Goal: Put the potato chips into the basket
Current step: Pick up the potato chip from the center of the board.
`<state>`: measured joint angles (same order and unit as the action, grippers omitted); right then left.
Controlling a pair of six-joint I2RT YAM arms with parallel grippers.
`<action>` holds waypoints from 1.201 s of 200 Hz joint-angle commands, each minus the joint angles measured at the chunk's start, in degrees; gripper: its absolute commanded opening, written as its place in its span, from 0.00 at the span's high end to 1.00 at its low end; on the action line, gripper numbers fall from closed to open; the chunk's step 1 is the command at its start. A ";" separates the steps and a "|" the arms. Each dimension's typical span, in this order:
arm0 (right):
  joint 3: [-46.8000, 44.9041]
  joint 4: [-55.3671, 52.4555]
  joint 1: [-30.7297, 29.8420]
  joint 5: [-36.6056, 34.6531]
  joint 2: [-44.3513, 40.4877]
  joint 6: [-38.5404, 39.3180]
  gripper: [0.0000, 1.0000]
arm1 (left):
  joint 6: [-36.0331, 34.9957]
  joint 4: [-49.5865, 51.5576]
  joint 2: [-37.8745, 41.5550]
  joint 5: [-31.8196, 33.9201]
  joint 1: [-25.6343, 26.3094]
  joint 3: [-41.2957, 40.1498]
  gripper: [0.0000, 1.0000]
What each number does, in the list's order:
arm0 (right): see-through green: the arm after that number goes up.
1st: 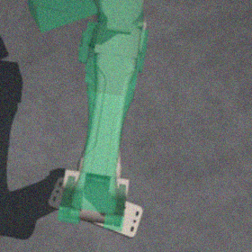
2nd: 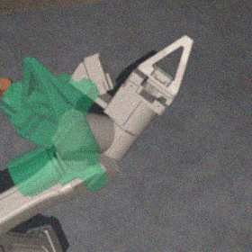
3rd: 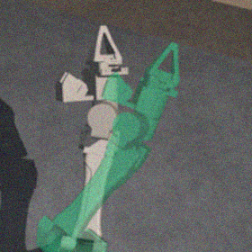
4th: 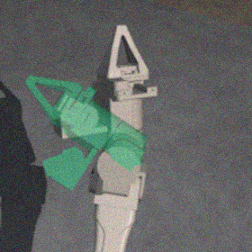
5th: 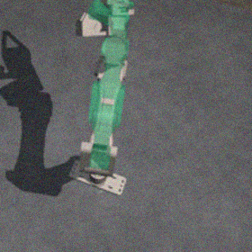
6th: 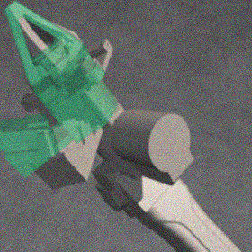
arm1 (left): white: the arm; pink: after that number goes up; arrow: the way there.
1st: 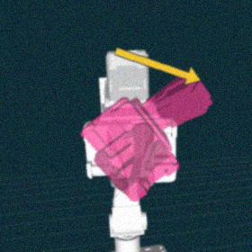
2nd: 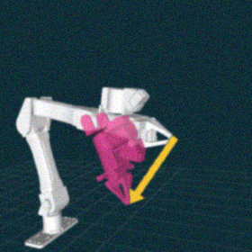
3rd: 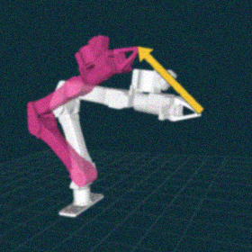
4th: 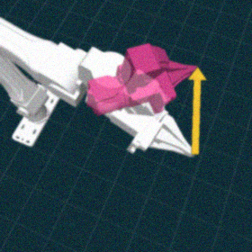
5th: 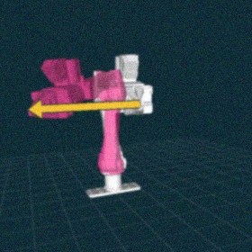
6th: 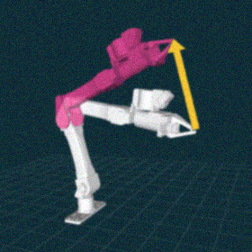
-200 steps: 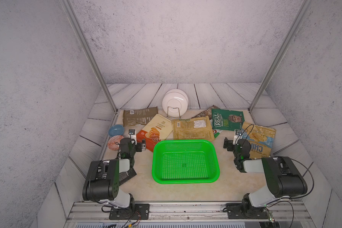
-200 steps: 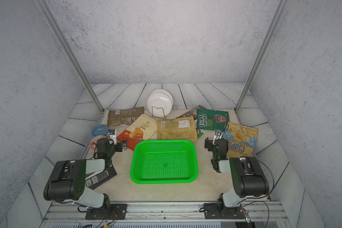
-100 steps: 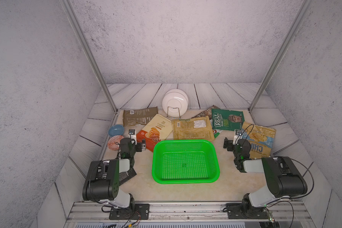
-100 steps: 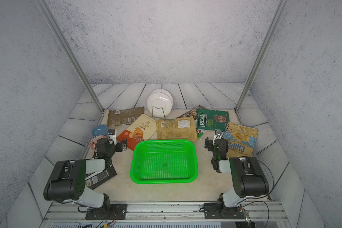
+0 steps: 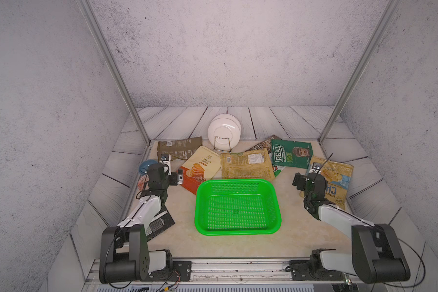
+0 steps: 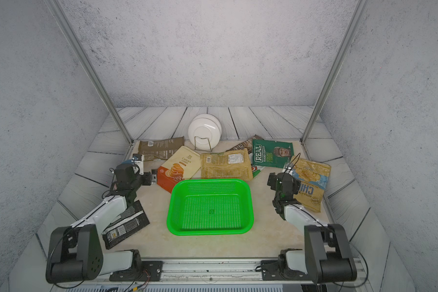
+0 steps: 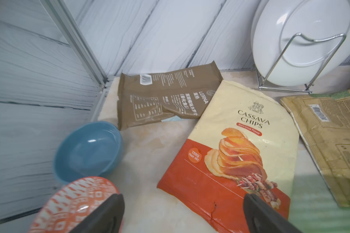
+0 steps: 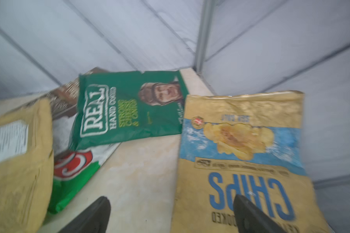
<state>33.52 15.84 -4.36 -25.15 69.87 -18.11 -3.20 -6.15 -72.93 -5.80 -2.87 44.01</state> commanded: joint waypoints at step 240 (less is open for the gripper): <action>-6.26 -23.90 26.09 31.03 -0.29 -44.35 0.09 | -6.64 52.49 18.52 -23.72 -0.62 8.51 0.01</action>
<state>28.49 -11.88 20.56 6.68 69.54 -57.54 -9.04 46.52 -54.59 -28.10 -3.16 53.08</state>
